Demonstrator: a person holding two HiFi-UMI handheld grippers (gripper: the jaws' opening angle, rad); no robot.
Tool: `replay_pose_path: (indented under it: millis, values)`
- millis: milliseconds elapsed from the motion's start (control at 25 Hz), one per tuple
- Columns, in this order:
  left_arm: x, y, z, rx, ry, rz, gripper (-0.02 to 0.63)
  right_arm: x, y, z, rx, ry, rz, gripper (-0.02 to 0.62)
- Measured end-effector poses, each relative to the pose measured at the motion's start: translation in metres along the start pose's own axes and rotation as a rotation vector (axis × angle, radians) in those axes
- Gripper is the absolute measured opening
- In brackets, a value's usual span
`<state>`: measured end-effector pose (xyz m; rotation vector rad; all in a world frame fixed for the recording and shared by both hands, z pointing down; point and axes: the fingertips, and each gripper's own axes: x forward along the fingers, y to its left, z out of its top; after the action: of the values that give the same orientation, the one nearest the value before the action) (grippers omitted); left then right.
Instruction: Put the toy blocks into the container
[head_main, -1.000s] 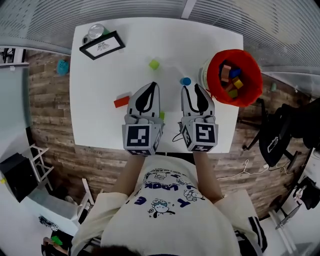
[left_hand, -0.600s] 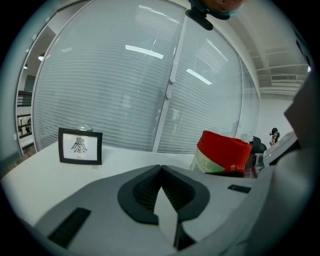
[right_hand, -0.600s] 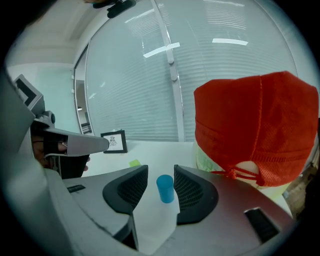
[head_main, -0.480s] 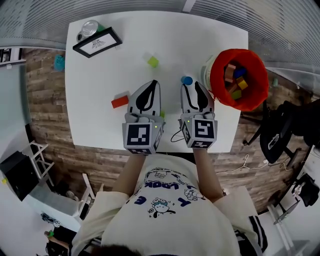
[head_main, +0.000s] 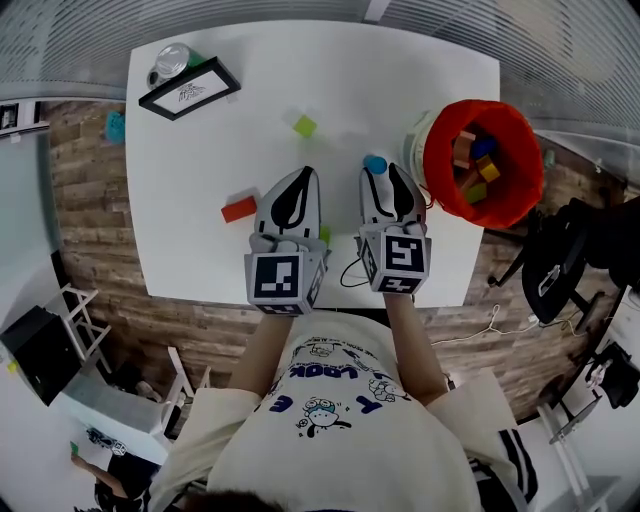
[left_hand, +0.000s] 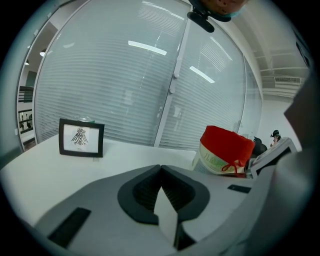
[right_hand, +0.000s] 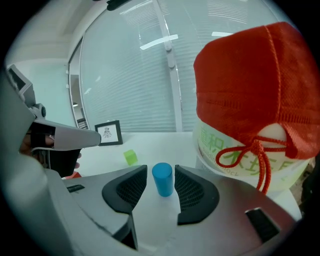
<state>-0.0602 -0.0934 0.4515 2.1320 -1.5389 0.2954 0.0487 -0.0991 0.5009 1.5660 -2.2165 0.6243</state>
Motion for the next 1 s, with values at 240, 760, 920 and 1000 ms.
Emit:
replay_pose_path:
  millis: [240, 760, 920, 1000]
  values:
    - [0.002, 0.001, -0.009, -0.003, 0.022, -0.002, 0.031, 0.006, -0.005, -0.005, 0.0, 0.014, -0.007, 0.169]
    - [0.009, 0.005, -0.019, -0.024, 0.056, -0.013, 0.032, 0.02, -0.002, -0.011, 0.003, 0.041, 0.002, 0.169]
    - [0.01, 0.007, -0.022, -0.031, 0.065, -0.011, 0.031, 0.023, -0.004, -0.012, -0.007, 0.037, -0.015, 0.169]
    - [0.011, 0.007, -0.025, -0.034, 0.07, -0.013, 0.032, 0.023, -0.005, -0.011, -0.014, 0.033, -0.021, 0.167]
